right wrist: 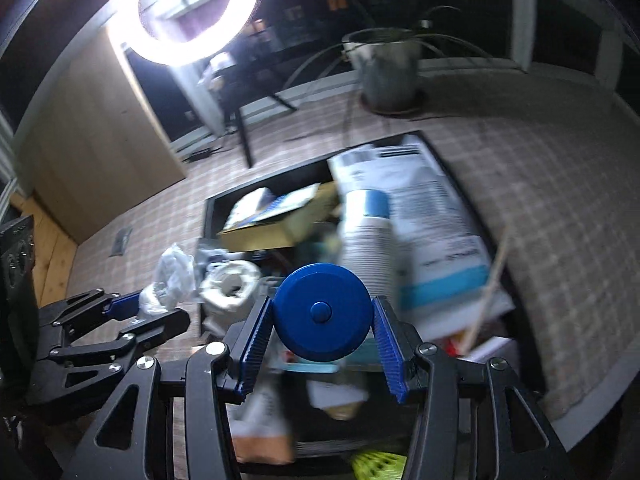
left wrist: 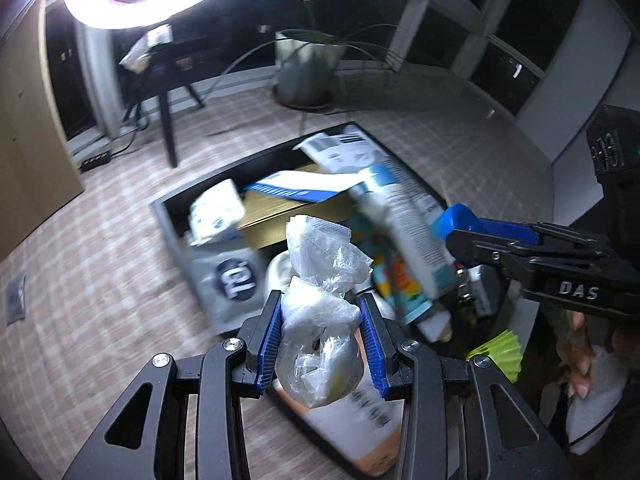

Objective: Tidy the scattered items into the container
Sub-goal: 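Carry the plastic bag and blue lid to the black tray and open both tools, then move the left tool down to the grey sachet on the cloth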

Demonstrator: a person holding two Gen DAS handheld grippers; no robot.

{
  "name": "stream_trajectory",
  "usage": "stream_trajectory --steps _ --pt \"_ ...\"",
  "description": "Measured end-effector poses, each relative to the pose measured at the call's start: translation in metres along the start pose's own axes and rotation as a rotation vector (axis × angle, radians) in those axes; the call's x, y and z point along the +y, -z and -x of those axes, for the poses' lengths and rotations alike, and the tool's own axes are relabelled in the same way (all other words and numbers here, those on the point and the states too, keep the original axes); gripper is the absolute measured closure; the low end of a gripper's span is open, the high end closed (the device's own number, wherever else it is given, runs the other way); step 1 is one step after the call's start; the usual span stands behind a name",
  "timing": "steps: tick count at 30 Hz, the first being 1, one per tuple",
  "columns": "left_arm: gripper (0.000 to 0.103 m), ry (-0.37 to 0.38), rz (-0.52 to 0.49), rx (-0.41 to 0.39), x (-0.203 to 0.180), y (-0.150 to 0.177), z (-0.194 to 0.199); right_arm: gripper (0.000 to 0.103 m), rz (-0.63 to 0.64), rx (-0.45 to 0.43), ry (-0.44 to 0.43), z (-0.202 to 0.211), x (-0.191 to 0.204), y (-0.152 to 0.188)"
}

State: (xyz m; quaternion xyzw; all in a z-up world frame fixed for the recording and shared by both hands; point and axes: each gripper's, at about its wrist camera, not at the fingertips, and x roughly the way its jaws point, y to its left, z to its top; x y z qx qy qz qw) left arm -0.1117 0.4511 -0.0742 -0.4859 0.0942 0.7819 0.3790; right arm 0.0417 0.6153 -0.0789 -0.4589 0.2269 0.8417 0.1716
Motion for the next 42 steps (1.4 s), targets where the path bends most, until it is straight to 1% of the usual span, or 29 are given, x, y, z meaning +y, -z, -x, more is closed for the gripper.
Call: stream_trajectory --steps 4,10,12,13,14,16,18,21,24,26,30,32,35,42 --pt "0.063 0.016 -0.026 0.004 -0.019 -0.009 -0.008 0.057 -0.035 0.003 0.03 0.001 -0.022 0.003" --pt "0.061 0.023 -0.049 -0.001 -0.04 -0.019 -0.018 0.057 -0.053 0.012 0.045 -0.003 -0.037 0.004" --pt "0.05 0.031 -0.055 -0.001 -0.042 -0.021 -0.02 0.056 -0.049 0.009 0.043 -0.003 -0.039 0.003" --pt "0.04 0.031 -0.054 0.004 -0.042 -0.022 -0.022 0.056 -0.04 0.011 0.045 -0.003 -0.038 0.003" --pt "0.036 0.03 -0.049 0.002 -0.042 -0.022 -0.022 0.056 -0.036 0.012 0.051 -0.003 -0.038 0.002" --pt "0.036 0.029 -0.039 -0.001 -0.038 -0.022 -0.02 0.05 -0.035 0.005 0.061 0.001 -0.038 0.001" --pt "0.036 0.022 -0.029 -0.003 -0.031 -0.02 -0.015 0.047 -0.037 -0.004 0.054 0.006 -0.037 0.0" --pt "0.036 0.0 -0.021 -0.009 -0.015 -0.016 -0.005 0.046 -0.057 -0.007 0.048 0.014 -0.037 0.001" --pt "0.036 -0.023 0.012 -0.015 0.012 -0.011 0.008 0.046 -0.069 -0.015 0.042 0.023 -0.035 0.005" --pt "0.036 -0.053 0.03 -0.028 0.035 -0.004 0.02 0.045 -0.077 -0.024 0.048 0.03 -0.031 0.01" --pt "0.036 -0.136 0.051 -0.029 0.084 0.01 0.038 0.037 -0.069 -0.043 0.053 0.044 -0.013 0.026" --pt "0.036 -0.166 0.067 -0.027 0.113 0.02 0.046 0.037 -0.064 -0.052 0.073 0.048 0.0 0.034" --pt "0.036 -0.204 0.115 -0.002 0.162 0.032 0.054 0.034 -0.067 -0.053 0.079 0.048 0.026 0.043" --pt "0.035 -0.299 0.224 0.072 0.281 0.048 0.057 0.032 -0.098 -0.026 0.043 0.025 0.092 0.04"
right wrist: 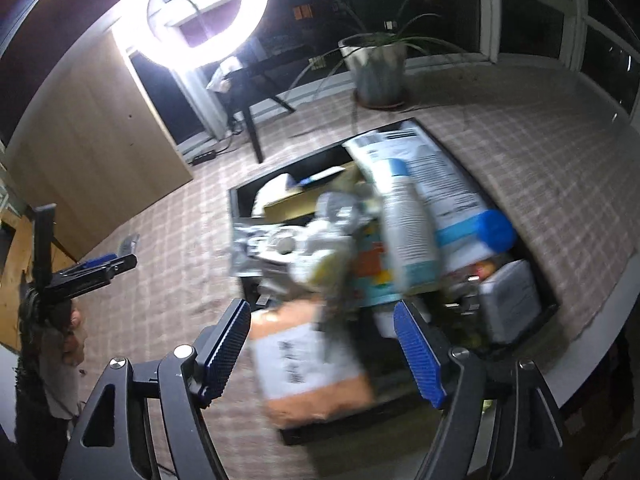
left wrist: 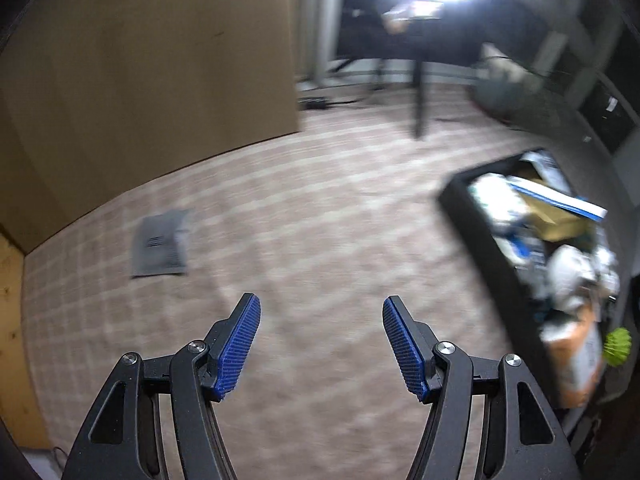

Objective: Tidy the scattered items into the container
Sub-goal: 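Move the left tool down to the grey sachet on the cloth, then close the left tool on the grey sachet and lift it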

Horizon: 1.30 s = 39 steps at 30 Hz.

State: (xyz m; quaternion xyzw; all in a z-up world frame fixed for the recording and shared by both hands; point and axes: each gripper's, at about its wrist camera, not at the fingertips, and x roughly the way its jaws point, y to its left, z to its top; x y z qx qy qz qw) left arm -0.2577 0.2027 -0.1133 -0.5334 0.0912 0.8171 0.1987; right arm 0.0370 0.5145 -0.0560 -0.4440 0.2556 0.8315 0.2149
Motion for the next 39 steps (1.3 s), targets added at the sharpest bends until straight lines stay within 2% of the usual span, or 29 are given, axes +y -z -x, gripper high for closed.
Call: stream_trajectory --steps 3,6,13,17,21,22,25,33,34,35,37,39 --pt "0.035 -0.035 0.039 0.03 0.044 -0.01 -0.018 0.032 -0.006 0.014 -0.007 -0.011 0.024 -0.001" --pt "0.034 -0.072 0.082 0.05 0.085 -0.024 -0.036 0.032 -0.003 0.022 0.03 -0.022 0.047 -0.005" --pt "0.03 -0.05 0.177 0.113 0.149 -0.058 -0.086 0.032 -0.043 0.031 0.063 -0.037 0.069 -0.021" --pt "0.029 -0.023 0.158 0.161 0.153 -0.064 -0.11 0.032 -0.053 0.051 0.057 -0.053 0.082 -0.035" --pt "0.026 -0.038 0.145 0.189 0.156 -0.065 -0.128 0.032 -0.04 0.075 0.044 -0.07 0.098 -0.042" --pt "0.023 -0.049 0.142 0.181 0.156 -0.066 -0.129 0.032 -0.029 0.082 0.039 -0.073 0.103 -0.042" --pt "0.024 -0.085 0.142 0.174 0.159 -0.066 -0.132 0.032 0.001 0.099 0.046 -0.08 0.113 -0.042" --pt "0.03 -0.094 0.14 0.145 0.174 -0.058 -0.128 0.032 -0.015 0.099 0.052 -0.079 0.106 -0.035" --pt "0.032 -0.095 0.132 0.139 0.173 -0.056 -0.127 0.032 -0.027 0.098 0.049 -0.078 0.103 -0.033" --pt "0.04 -0.095 0.131 0.133 0.173 -0.055 -0.126 0.032 -0.034 0.098 0.047 -0.078 0.1 -0.032" --pt "0.05 -0.105 0.137 0.125 0.173 -0.053 -0.121 0.032 -0.043 0.099 0.045 -0.077 0.097 -0.029" --pt "0.056 -0.096 0.149 0.123 0.176 -0.05 -0.119 0.032 -0.049 0.099 0.046 -0.076 0.095 -0.027"
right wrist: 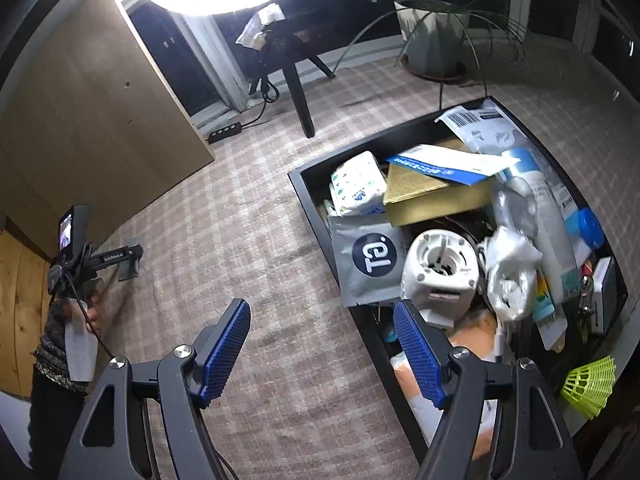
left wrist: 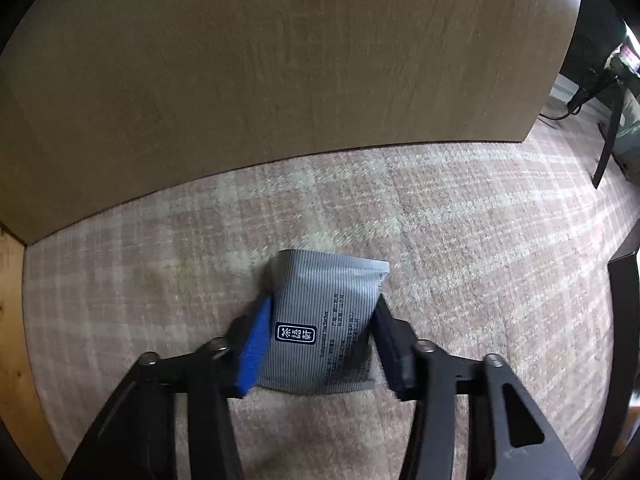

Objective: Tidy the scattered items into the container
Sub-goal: 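Close the left tool on the grey sachet and lift it, then carry the sachet over the black tray and open the left tool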

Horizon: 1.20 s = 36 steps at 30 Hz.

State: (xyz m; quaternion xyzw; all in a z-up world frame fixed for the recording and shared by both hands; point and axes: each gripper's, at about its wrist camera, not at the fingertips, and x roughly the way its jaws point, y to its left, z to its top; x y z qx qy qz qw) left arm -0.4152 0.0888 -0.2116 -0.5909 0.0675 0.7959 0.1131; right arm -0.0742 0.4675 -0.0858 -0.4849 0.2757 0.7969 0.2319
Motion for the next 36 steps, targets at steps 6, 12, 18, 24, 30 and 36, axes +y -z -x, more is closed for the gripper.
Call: stream_trajectory --steps 6,12,18,24,30,36 --pt "0.068 0.047 0.057 0.0 0.011 0.009 0.01 0.032 -0.024 -0.014 -0.011 0.006 -0.01 0.008" --pt "0.068 0.079 0.062 -0.034 0.004 0.021 0.037 0.032 -0.044 -0.029 -0.03 0.015 -0.018 0.015" --pt "0.068 0.113 -0.019 -0.059 -0.039 0.035 0.063 0.032 -0.068 -0.044 -0.025 0.027 -0.039 0.025" --pt "0.068 0.187 -0.131 -0.091 -0.093 0.054 0.097 0.032 -0.114 -0.058 0.002 0.043 -0.08 0.039" --pt "0.068 0.272 -0.251 -0.133 -0.205 0.067 0.136 0.032 -0.156 -0.074 -0.004 0.06 -0.122 0.048" --pt "0.068 0.357 -0.348 -0.169 -0.32 0.083 0.172 0.032 -0.159 -0.086 -0.006 0.07 -0.168 0.047"
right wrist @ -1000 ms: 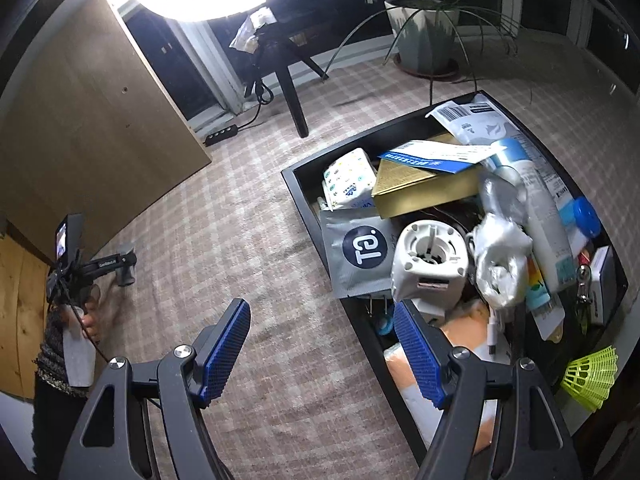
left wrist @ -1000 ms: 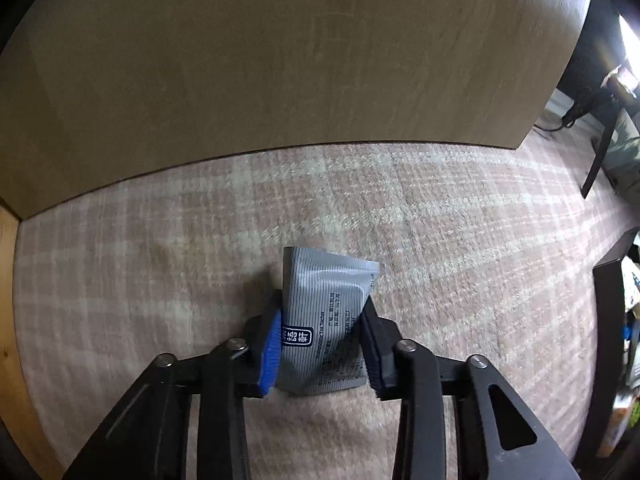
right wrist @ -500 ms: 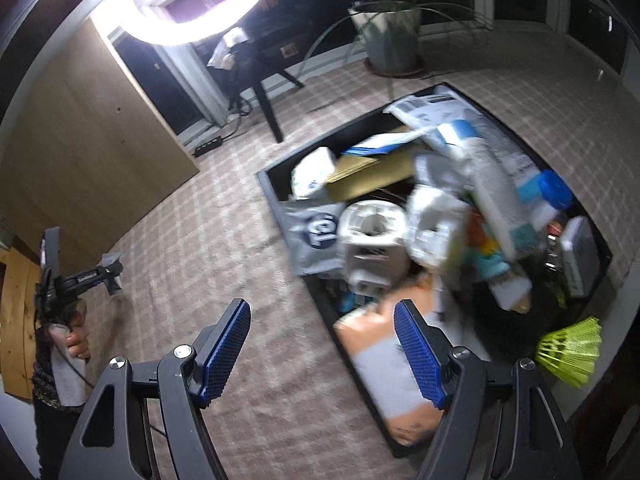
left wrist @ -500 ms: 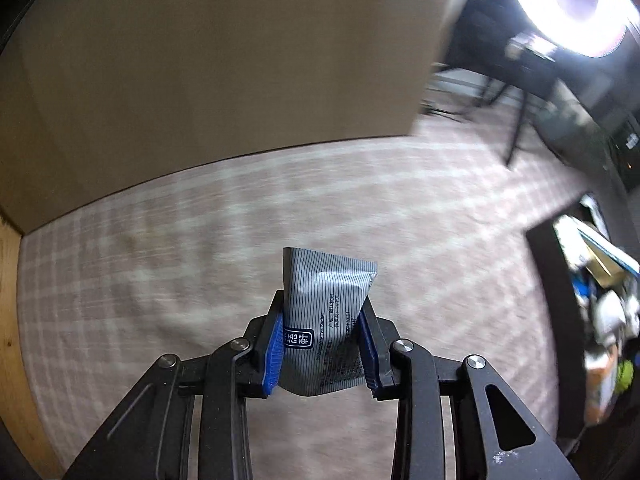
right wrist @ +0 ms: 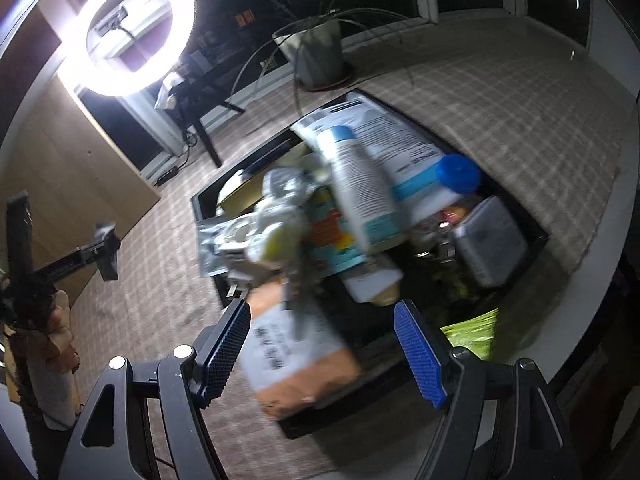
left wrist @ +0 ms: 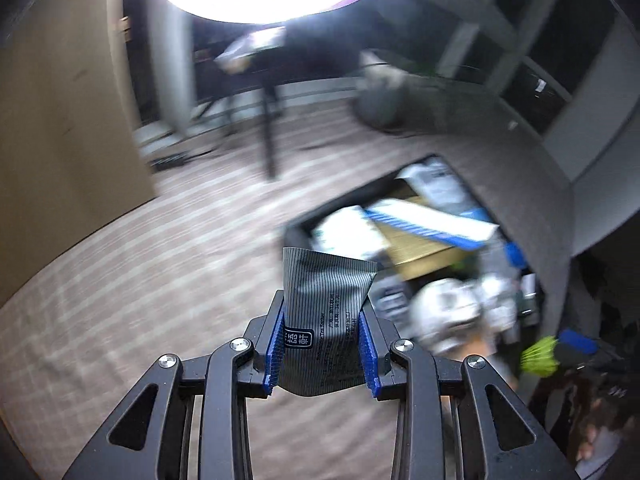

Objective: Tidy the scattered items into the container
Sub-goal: 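Carry the sachet over the black tray and open the left tool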

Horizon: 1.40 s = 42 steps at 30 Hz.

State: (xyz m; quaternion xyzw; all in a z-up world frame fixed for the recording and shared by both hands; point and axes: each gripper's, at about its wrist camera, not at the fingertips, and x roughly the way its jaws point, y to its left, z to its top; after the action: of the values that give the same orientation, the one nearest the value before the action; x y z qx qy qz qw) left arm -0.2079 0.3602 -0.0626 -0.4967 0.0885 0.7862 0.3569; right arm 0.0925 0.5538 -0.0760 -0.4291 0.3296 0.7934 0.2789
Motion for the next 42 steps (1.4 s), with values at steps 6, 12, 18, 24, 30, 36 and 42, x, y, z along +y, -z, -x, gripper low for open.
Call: stream_trajectory --steps 6,12,18,24,30,36,42 --pt "0.068 0.06 -0.079 0.003 -0.104 -0.027 -0.016 0.032 0.006 0.008 -0.023 0.01 -0.039 -0.014" --pt "0.068 0.087 -0.141 0.024 -0.196 -0.048 -0.044 0.032 0.017 0.008 -0.035 0.019 -0.075 -0.029" --pt "0.067 0.109 -0.165 0.07 -0.253 -0.056 -0.075 0.032 0.009 0.015 -0.036 0.024 -0.109 -0.04" --pt "0.062 0.132 -0.143 0.1 -0.272 -0.058 -0.095 0.032 -0.009 0.015 -0.032 0.027 -0.134 -0.048" --pt "0.053 0.128 -0.139 0.09 -0.271 -0.055 -0.092 0.032 -0.011 0.016 -0.033 0.028 -0.139 -0.048" --pt "0.053 0.116 -0.12 0.066 -0.248 -0.047 -0.07 0.032 0.014 0.022 -0.046 0.027 -0.122 -0.046" --pt "0.053 0.061 -0.079 0.025 -0.191 -0.016 -0.028 0.032 0.068 0.021 -0.061 0.029 -0.084 -0.035"
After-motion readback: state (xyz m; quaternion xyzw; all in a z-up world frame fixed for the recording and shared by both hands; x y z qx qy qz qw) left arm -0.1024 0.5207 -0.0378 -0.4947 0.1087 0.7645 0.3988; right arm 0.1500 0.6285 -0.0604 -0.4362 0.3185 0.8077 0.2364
